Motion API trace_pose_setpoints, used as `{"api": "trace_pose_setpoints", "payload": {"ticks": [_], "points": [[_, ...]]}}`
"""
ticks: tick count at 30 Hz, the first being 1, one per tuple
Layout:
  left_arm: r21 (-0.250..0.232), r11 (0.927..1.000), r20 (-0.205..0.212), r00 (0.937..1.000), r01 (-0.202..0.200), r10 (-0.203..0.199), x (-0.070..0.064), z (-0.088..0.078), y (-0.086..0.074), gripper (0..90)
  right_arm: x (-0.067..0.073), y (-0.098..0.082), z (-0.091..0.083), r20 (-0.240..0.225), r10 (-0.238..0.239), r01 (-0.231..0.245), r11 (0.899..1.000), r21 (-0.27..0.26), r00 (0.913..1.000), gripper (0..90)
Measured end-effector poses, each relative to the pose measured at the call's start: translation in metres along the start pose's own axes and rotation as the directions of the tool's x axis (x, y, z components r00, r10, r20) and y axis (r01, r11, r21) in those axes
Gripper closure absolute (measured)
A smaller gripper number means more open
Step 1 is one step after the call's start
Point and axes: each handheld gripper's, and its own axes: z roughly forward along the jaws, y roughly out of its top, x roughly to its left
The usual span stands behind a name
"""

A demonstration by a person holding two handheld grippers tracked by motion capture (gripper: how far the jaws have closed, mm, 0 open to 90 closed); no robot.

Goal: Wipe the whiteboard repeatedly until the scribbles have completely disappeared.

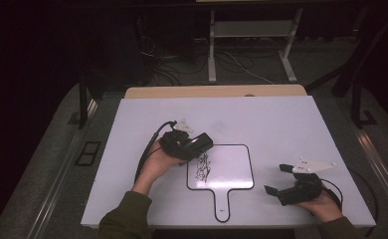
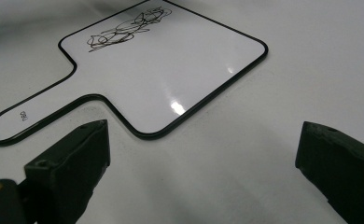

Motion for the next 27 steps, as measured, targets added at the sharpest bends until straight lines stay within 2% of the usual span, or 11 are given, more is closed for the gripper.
{"api": "trace_pose_setpoints", "payload": {"ticks": [4, 7, 14, 19, 20, 21, 24, 27], "points": [[0.029, 0.9996, 0.003, 1.0, 0.002, -0.002, 0.006, 0.015, 0.005, 38.9, -0.001, 0.0, 0.001, 0.002, 0.005, -0.005, 1.0, 0.0, 1.0, 1.9], [0.024, 0.9995, 0.01, 0.9998, 0.019, -0.019, 0.01, 0.023, 0.007, 38.9, -0.001, -0.001, 0.002, 0.002, 0.002, -0.002, 1.0, 0.005, 1.0, 1.9], [0.041, 0.9992, 0.008, 1.0, -0.002, 0.002, 0.016, 0.038, 0.008, 38.9, -0.002, -0.001, 0.003, 0.002, 0.004, -0.004, 1.0, 0.009, 1.0, 1.9], [0.051, 0.9987, 0.003, 1.0, 0.004, -0.004, 0.016, 0.043, 0.005, 38.9, -0.002, -0.001, 0.003, 0.003, 0.003, -0.003, 1.0, 0.009, 1.0, 1.9], [0.054, 0.9985, 0.003, 1.0, -0.006, 0.005, 0.016, 0.044, 0.005, 38.9, -0.002, -0.001, 0.003, 0.003, 0.003, -0.003, 1.0, 0.009, 1.0, 1.9], [0.056, 0.9984, -0.001, 0.9999, 0.011, -0.011, 0.014, 0.046, 0.005, 38.9, -0.002, -0.002, 0.003, 0.003, 0.002, -0.002, 1.0, 0.009, 1.0, 1.9], [0.068, 0.9976, -0.011, 0.9998, -0.014, 0.015, 0.014, 0.049, 0.005, 38.9, -0.003, -0.002, 0.003, 0.005, 0.001, -0.001, 1.0, 0.009, 1.0, 1.9], [0.07, 0.9973, -0.015, 0.9996, -0.022, 0.023, 0.013, 0.049, 0.005, 38.9, -0.003, -0.002, 0.002, 0.007, 0.001, -0.001, 1.0, 0.007, 1.0, 1.9]]}}
